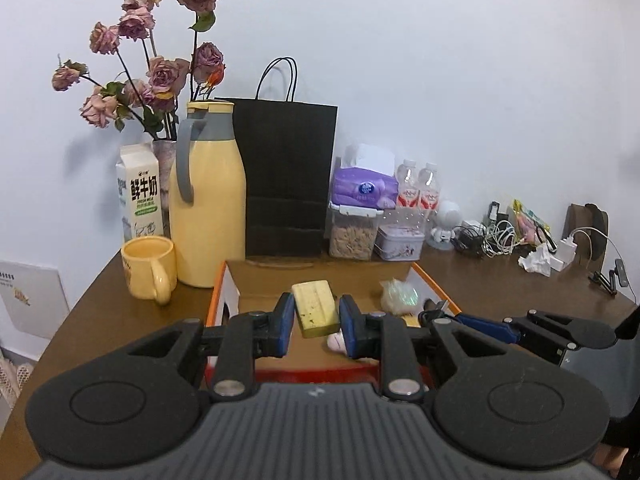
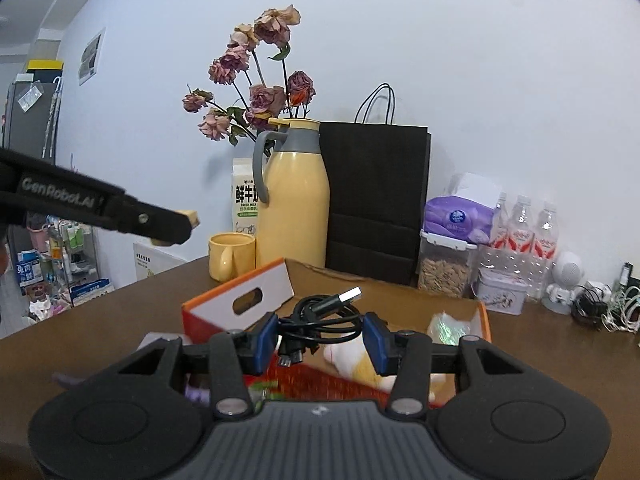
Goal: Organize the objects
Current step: 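Place the soap bar and cable into the box and open both tools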
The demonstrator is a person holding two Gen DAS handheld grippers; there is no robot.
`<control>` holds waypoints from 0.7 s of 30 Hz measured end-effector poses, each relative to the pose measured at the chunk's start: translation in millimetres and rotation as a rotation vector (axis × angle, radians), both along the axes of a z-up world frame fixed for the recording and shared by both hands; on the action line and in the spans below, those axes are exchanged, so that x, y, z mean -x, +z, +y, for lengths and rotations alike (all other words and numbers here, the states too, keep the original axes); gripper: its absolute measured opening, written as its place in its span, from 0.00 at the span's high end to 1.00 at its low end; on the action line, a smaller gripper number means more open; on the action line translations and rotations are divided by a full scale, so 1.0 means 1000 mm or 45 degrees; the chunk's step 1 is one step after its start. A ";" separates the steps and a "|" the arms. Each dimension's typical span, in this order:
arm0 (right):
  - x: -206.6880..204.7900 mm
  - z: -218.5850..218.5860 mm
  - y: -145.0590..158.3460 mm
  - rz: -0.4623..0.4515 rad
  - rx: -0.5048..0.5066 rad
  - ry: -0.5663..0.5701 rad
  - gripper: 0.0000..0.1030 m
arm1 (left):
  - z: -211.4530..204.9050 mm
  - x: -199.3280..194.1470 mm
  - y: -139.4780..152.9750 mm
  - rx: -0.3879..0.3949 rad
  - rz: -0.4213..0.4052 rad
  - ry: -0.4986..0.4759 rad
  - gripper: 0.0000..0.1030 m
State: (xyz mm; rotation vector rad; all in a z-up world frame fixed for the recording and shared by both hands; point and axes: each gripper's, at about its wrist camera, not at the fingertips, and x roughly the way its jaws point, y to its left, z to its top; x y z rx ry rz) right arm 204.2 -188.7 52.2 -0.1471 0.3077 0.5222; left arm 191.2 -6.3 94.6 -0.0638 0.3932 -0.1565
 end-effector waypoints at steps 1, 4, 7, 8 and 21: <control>-0.007 0.005 0.001 0.003 0.003 0.003 0.56 | 0.002 -0.008 0.001 0.002 0.004 -0.005 0.76; -0.028 0.019 0.002 0.017 0.016 0.019 0.56 | 0.008 -0.031 -0.001 0.001 0.027 -0.019 0.76; -0.049 0.034 0.000 0.028 0.044 0.033 0.56 | 0.014 -0.058 -0.009 0.010 0.071 -0.027 0.75; -0.056 0.040 -0.001 0.033 0.052 0.039 0.56 | 0.016 -0.068 -0.013 0.013 0.090 -0.023 0.75; -0.115 0.067 -0.046 0.203 0.066 0.046 0.56 | 0.029 -0.134 -0.074 0.019 0.236 0.000 0.75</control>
